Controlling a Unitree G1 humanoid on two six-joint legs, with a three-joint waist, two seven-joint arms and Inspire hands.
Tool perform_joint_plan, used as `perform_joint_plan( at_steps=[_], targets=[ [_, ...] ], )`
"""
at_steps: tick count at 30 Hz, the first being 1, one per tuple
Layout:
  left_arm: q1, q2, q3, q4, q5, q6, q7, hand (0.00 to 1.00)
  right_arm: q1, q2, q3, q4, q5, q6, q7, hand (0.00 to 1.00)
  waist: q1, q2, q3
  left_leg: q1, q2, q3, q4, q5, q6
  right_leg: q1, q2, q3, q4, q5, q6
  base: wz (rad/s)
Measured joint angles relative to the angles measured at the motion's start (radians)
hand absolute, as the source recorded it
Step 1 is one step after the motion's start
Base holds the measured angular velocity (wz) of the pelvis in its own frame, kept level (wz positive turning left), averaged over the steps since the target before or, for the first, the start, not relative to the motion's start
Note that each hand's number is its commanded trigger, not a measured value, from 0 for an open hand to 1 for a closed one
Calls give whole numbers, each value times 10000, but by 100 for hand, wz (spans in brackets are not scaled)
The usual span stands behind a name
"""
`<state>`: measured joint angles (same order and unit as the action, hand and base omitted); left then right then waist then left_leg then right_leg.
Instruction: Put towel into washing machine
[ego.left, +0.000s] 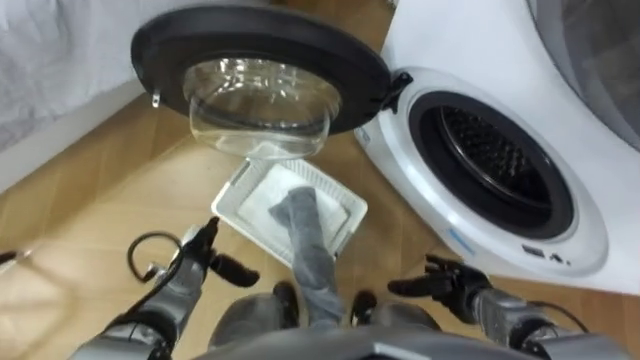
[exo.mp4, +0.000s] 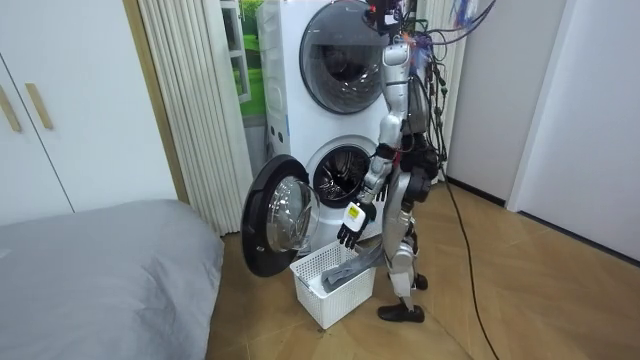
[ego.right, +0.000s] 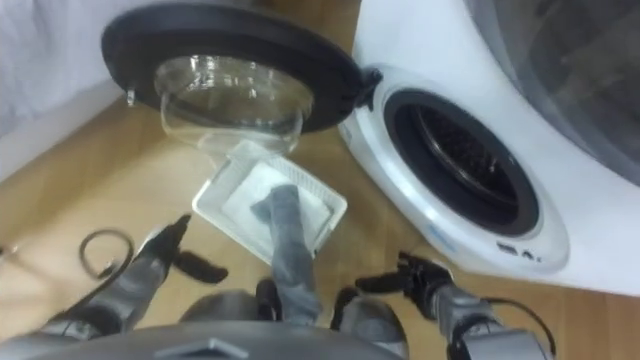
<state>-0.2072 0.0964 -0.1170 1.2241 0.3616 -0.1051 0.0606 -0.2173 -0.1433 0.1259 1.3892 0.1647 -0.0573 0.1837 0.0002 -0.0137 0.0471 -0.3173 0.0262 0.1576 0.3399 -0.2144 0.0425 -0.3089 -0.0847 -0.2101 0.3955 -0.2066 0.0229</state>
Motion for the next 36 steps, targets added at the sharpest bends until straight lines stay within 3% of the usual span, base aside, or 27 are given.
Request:
perform_joint_plan(
  at_steps=[2, 4, 9, 12, 14, 17, 23, 29, 36],
  targets=[
    [-644, -25, -82, 276, 44, -165, -3, 0, -496, 96, 81, 38, -175, -150, -33, 0, -54, -45, 161, -834, -13, 31, 383, 4, 7, -832, -43, 133, 398, -18, -31, -17],
    [-1057, -1, -192, 414, 42, -188, 13, 0, -809, 242, 89, 19, -177, -176, -221, 0, -202, -86, 248, -1488, -14, 22, 711, 6, 9, -1489, -88, 152, 717, -58, -98, -2],
    [-1862, -31, -882, 489, 405, -229, 253, 0, -1112, 265, 538, -508, 269, -182, -547, 0, -294, -96, 334, -3305, 80, 33, 1824, 0, 13, -3347, -179, 458, 1733, -118, -187, -11],
    [-2371, 97, -1315, 428, 1238, -264, 491, 0, -1406, 263, 967, -732, 462, -190, -627, 0, -474, -72, 384, -4601, 190, 30, 2530, -12, 29, -4511, -188, 516, 2205, -176, -275, 0],
    [-2847, 184, -1720, 259, 2026, -264, 697, 0, -1850, 238, 1093, -719, 488, -176, -635, 0, -527, -52, 473, -5574, 308, 47, 3119, -56, 97, -5446, -163, 698, 2674, -222, -342, -6],
    [-3333, 401, -2378, 19, 2802, -305, 925, 0, -2327, 140, 1300, -777, 709, -251, -598, 0, -784, -15, 544, -6563, 318, 48, 3591, -138, 218, -6556, -155, 819, 3372, -316, -494, -2],
    [-4184, 742, -3764, -198, 3933, -349, 1613, 0, -2931, 110, 1687, -713, 1629, -515, -461, 0, -1090, 40, 579, -8256, 456, 57, 4589, -135, 195, -8338, -197, 969, 4385, -331, -611, -4],
    [-4996, 868, -4461, -263, 4929, -578, 1962, 0, -3235, 65, 2078, -1055, 3199, -894, -204, 0, -1395, 25, 591, -9339, 576, 84, 5134, -152, 198, -9450, -175, 1005, 4969, -330, -770, -1],
    [-5518, 1103, -5379, -574, 5053, -673, 2154, 0, -3345, -111, 2676, -1495, 4196, -1176, -63, 0, -1608, 18, 599, -10091, 712, 41, 5783, -473, 183, -10152, -29, 1028, 5426, -539, -839, -8]
  ],
)
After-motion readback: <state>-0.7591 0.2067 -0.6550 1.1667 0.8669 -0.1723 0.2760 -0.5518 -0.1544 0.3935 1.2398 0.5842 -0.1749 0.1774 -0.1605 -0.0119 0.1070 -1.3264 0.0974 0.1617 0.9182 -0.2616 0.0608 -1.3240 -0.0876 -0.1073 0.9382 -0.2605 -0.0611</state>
